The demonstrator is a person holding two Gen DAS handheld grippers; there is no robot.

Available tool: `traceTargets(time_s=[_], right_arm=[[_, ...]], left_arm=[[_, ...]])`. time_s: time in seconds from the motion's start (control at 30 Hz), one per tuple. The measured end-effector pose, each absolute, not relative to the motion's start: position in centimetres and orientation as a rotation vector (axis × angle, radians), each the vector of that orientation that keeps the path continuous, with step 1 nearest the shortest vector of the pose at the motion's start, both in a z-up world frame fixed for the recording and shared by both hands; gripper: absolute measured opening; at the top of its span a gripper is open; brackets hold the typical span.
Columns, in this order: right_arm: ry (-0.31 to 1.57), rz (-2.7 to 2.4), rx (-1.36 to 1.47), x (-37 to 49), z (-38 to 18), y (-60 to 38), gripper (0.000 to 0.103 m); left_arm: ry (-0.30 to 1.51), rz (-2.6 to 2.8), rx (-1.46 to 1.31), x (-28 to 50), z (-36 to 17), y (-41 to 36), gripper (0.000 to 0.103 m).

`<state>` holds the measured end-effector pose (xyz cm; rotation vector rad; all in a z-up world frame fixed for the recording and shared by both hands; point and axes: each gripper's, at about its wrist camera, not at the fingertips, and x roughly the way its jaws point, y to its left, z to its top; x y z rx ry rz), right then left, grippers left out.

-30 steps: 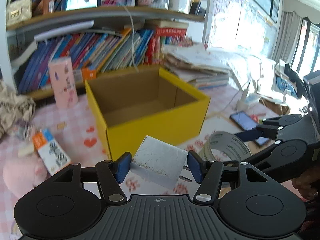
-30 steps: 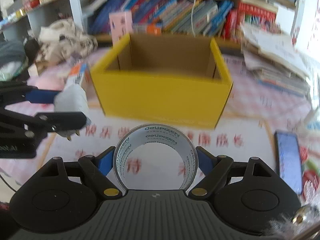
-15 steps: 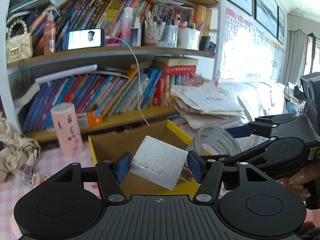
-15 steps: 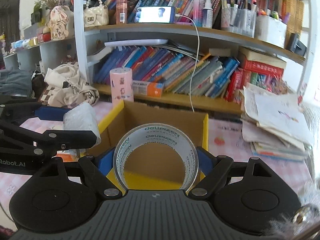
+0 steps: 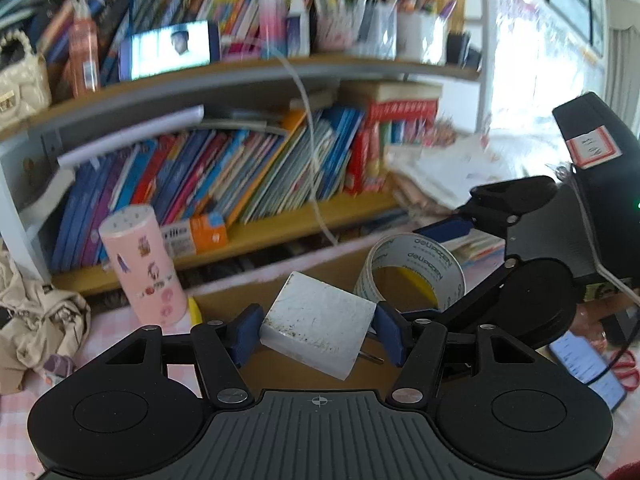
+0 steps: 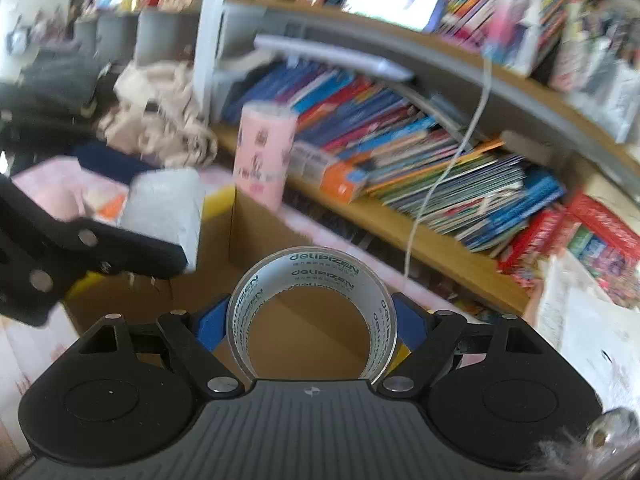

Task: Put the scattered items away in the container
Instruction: 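Lower both tools into the yellow box and open to release charger and tape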

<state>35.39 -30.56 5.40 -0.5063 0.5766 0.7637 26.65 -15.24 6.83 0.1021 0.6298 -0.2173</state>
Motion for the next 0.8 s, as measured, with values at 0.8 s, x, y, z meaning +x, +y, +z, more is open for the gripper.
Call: traceTargets(time_s=[0.8], right_arm=[[0.56,1.187,-1.278,37.2,-4.2,-23.5,0.083]], left_arm=[[1.024,-0.234,0.442,34.8,-2.3,-16.6,0.062]])
